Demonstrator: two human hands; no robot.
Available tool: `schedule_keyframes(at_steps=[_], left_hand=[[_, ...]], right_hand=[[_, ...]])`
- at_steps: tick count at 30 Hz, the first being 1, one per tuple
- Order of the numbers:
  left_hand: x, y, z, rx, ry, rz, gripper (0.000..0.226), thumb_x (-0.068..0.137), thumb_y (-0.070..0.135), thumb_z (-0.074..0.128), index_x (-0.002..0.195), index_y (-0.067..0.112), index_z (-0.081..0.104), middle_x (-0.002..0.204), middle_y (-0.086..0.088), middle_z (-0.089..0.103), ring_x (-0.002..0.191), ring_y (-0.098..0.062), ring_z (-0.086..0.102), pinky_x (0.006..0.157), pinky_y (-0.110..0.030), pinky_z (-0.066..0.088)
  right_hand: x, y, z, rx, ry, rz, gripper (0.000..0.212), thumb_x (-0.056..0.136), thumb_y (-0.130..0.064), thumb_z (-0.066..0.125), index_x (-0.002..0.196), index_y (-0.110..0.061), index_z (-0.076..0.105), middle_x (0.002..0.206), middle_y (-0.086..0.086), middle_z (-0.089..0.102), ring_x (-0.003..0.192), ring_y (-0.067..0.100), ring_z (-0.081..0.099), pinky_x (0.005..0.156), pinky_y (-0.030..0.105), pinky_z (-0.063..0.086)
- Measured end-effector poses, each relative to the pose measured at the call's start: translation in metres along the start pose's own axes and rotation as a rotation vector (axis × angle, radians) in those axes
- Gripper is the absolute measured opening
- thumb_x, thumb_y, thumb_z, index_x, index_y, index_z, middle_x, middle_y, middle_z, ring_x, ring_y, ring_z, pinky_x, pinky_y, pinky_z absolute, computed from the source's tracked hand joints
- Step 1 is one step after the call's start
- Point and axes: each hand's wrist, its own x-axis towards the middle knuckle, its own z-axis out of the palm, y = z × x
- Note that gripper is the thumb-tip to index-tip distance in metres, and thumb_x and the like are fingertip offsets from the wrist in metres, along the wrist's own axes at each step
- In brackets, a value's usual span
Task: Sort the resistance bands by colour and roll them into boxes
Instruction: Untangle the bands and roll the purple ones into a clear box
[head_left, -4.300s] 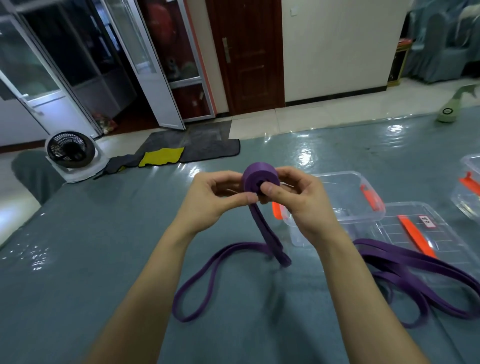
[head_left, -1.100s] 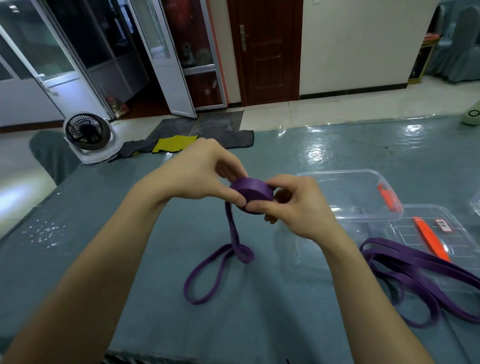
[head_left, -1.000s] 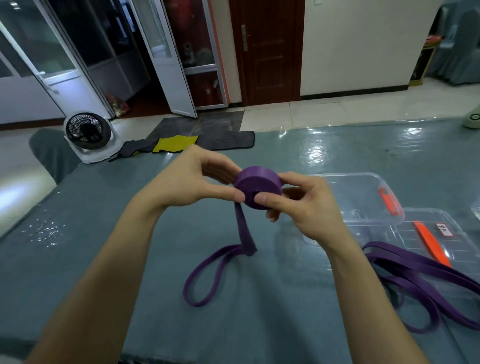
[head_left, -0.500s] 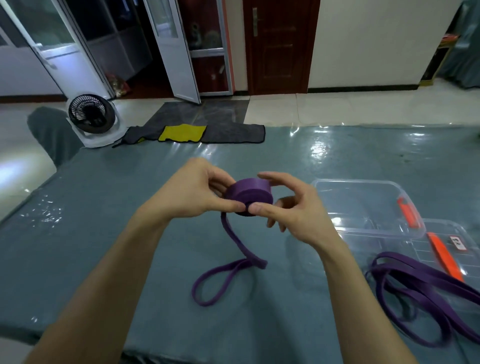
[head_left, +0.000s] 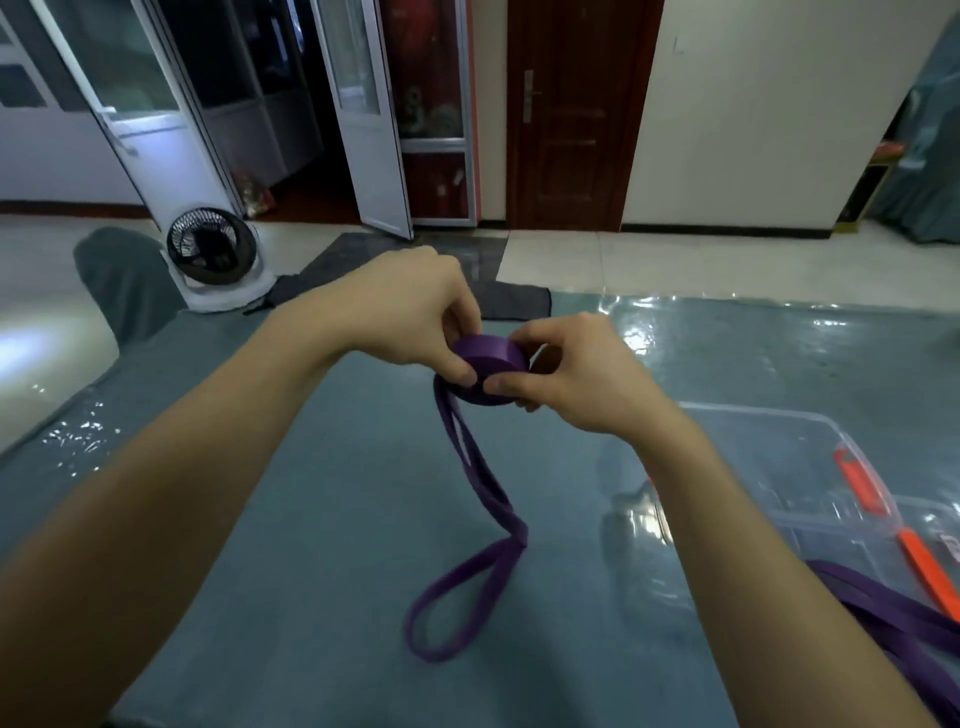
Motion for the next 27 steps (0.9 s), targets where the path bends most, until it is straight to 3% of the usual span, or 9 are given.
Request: schedule_keyframes(at_steps=[3, 6, 10, 16, 19, 24, 27], left_hand=[[-0.001, -0.024, -0.020, -0.426, 0.161, 0.035, 0.040, 0.069, 0.039, 0.100, 0.104, 0.025, 0.087, 0.090, 0.011, 0.085, 0.088, -0.010, 0.082, 0.087, -0.040, 0.068], [0.006, -0.039, -0.038, -0.647, 0.335, 0.103, 0.048, 0.065, 0.037, 0.099, 0.108, 0.020, 0.087, 0.099, -0.003, 0.086, 0.097, -0.023, 0.084, 0.096, -0.046, 0.066], [0.027, -0.043, -0.084, -0.692, 0.458, 0.162, 0.041, 0.070, 0.032, 0.098, 0.107, 0.018, 0.087, 0.099, -0.004, 0.086, 0.097, -0.021, 0.083, 0.092, -0.031, 0.066], [0.052, -0.046, -0.146, -0.696, 0.531, 0.203, 0.044, 0.068, 0.037, 0.095, 0.105, 0.017, 0.086, 0.099, -0.006, 0.086, 0.098, -0.022, 0.083, 0.097, -0.034, 0.064], [0.058, -0.053, -0.145, -0.738, 0.526, 0.204, 0.044, 0.064, 0.042, 0.097, 0.103, 0.025, 0.087, 0.101, -0.004, 0.086, 0.099, -0.021, 0.083, 0.096, -0.030, 0.065], [0.065, -0.067, -0.133, -0.789, 0.546, 0.183, 0.044, 0.062, 0.044, 0.099, 0.100, 0.025, 0.088, 0.101, -0.005, 0.086, 0.099, -0.022, 0.083, 0.098, -0.042, 0.064], [0.065, -0.075, -0.128, -0.773, 0.494, 0.172, 0.058, 0.055, 0.055, 0.102, 0.103, 0.027, 0.088, 0.102, -0.004, 0.086, 0.101, -0.022, 0.083, 0.098, -0.041, 0.064]], right_hand=[[0.025, -0.013, -0.031, 0.169, 0.065, -0.031, 0.026, 0.082, -0.030, 0.094, 0.103, -0.020, 0.083, 0.080, 0.003, 0.081, 0.066, 0.020, 0.080, 0.070, 0.037, 0.068], [0.051, -0.029, -0.066, 0.284, 0.089, -0.078, 0.032, 0.083, -0.026, 0.092, 0.111, -0.013, 0.083, 0.089, 0.008, 0.083, 0.072, 0.027, 0.081, 0.068, 0.030, 0.066], [0.084, -0.054, -0.110, 0.327, 0.087, -0.122, 0.034, 0.085, -0.028, 0.089, 0.116, -0.017, 0.082, 0.096, 0.008, 0.084, 0.079, 0.030, 0.082, 0.070, 0.029, 0.065], [0.125, -0.082, -0.146, 0.440, 0.091, -0.156, 0.043, 0.081, -0.033, 0.089, 0.119, -0.014, 0.081, 0.104, 0.015, 0.083, 0.086, 0.035, 0.081, 0.069, 0.028, 0.065], [0.135, -0.084, -0.150, 0.475, 0.125, -0.180, 0.046, 0.080, -0.037, 0.090, 0.119, -0.014, 0.081, 0.103, 0.016, 0.083, 0.085, 0.037, 0.081, 0.071, 0.030, 0.066], [0.142, -0.074, -0.138, 0.552, 0.098, -0.179, 0.046, 0.080, -0.037, 0.091, 0.119, -0.015, 0.081, 0.108, 0.017, 0.082, 0.086, 0.036, 0.081, 0.075, 0.032, 0.067], [0.144, -0.064, -0.128, 0.585, 0.076, -0.135, 0.041, 0.081, -0.035, 0.090, 0.117, -0.017, 0.082, 0.111, 0.017, 0.082, 0.088, 0.037, 0.081, 0.079, 0.033, 0.067]])
